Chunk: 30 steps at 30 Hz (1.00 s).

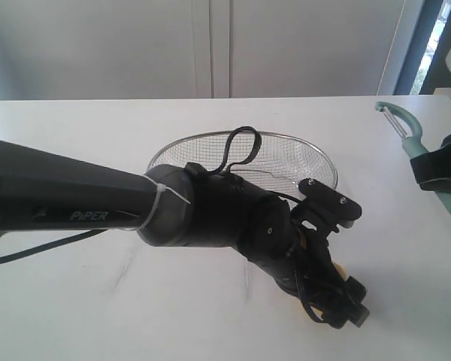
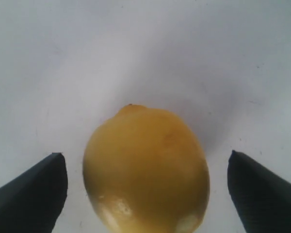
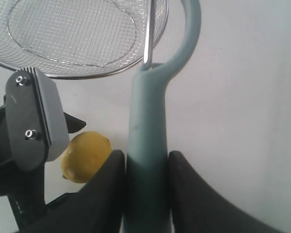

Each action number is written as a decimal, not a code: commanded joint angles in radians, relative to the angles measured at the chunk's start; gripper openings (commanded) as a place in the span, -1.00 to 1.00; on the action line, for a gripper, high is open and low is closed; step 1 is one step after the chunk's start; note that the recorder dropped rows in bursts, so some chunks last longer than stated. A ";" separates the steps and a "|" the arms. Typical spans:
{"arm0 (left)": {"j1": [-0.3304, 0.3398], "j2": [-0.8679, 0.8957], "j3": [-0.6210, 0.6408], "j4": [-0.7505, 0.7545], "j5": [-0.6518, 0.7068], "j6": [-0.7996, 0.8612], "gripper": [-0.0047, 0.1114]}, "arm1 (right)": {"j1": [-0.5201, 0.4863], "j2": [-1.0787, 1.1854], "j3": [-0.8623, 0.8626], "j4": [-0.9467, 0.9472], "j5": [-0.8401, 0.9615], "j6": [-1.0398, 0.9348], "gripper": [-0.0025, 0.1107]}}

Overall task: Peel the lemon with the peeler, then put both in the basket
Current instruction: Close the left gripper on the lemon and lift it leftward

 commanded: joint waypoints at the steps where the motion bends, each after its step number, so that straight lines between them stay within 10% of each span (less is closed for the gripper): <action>1: -0.006 0.003 -0.002 -0.006 -0.009 -0.003 0.60 | -0.007 -0.008 -0.007 0.007 -0.020 0.004 -0.96; 14: -0.006 0.009 -0.002 -0.006 -0.024 -0.003 -0.12 | -0.007 -0.008 -0.007 0.007 -0.020 0.004 -0.96; 20: -0.006 -0.018 -0.002 -0.006 0.012 -0.005 -0.92 | -0.007 -0.008 -0.007 0.007 -0.031 0.004 -0.96; 30: 0.000 -0.237 -0.002 0.137 0.287 0.130 -0.92 | -0.007 -0.008 -0.007 0.007 -0.031 0.004 -0.96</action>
